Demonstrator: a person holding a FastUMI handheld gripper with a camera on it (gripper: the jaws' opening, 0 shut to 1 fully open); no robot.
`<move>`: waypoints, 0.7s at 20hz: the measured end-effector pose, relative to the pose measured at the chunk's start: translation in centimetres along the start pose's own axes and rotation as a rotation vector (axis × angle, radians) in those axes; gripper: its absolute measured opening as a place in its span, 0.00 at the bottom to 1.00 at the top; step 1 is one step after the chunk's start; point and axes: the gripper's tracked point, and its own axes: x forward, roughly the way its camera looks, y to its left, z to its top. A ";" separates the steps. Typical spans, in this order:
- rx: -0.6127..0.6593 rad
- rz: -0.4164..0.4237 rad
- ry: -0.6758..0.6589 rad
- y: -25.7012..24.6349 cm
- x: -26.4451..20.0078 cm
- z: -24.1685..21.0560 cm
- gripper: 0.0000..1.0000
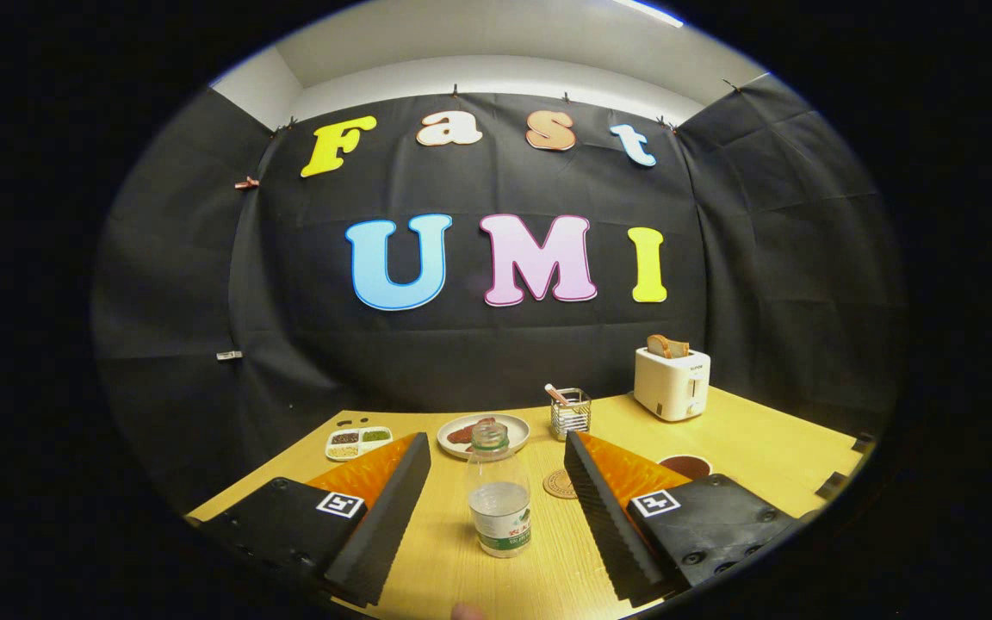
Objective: Take the bottle from table, then pour the juice into the cup, finally place the bottle on the coaster
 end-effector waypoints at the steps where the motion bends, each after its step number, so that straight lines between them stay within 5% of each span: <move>1: -0.011 -0.007 0.003 -0.1 0.2 -1.0 0.96; 14: -0.013 0.014 0.043 1.3 4.9 -9.9 0.98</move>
